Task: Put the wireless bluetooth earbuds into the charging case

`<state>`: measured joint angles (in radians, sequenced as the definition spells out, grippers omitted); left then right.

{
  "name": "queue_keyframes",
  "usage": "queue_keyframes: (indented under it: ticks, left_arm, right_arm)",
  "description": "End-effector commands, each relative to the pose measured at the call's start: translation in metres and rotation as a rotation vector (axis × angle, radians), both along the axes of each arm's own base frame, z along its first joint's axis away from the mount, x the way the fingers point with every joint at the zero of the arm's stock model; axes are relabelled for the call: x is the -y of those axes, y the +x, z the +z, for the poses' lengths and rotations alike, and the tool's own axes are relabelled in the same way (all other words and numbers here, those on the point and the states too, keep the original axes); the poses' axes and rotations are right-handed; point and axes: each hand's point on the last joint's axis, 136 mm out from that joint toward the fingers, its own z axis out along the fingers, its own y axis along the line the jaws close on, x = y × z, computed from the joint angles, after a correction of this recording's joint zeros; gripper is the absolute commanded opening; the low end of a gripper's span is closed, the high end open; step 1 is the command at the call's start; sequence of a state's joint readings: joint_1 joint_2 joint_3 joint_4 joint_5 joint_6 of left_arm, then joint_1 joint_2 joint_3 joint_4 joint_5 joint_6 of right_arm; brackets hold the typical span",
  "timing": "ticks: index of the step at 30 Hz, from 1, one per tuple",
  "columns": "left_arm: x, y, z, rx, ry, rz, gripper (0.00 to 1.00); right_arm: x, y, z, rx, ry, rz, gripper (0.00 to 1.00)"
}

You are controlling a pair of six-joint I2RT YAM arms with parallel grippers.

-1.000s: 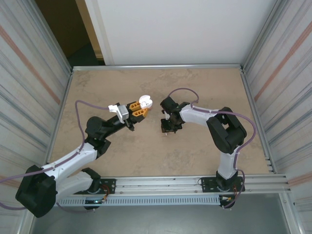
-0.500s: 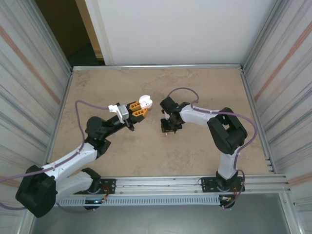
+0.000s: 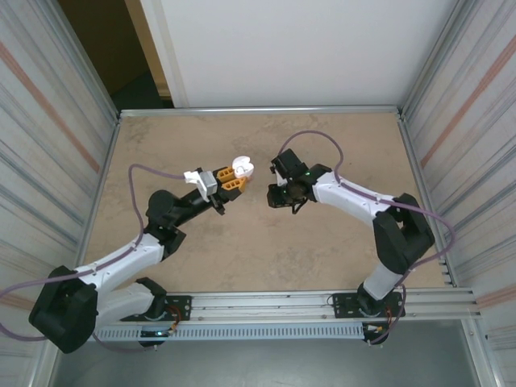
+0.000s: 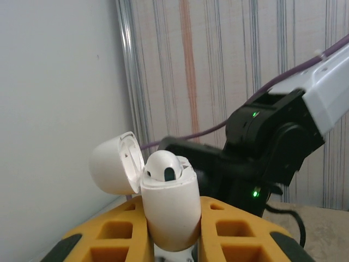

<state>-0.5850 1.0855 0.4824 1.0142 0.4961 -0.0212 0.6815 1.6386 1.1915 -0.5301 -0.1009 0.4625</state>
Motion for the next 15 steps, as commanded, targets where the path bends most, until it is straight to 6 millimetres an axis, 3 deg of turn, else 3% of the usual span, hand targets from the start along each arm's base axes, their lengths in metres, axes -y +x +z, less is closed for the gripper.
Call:
queue_keyframes:
  ticks: [1, 15]
  left_arm:
    - [0.002, 0.0, 0.009, 0.038, -0.01, 0.006, 0.0]
    - [0.011, 0.012, -0.002, 0.003, 0.006, 0.001, 0.0]
  right_arm:
    - [0.005, -0.006, 0.028, 0.055, 0.023, 0.011, 0.21]
    - [-0.002, -0.007, 0.148, 0.299, 0.261, 0.046, 0.2]
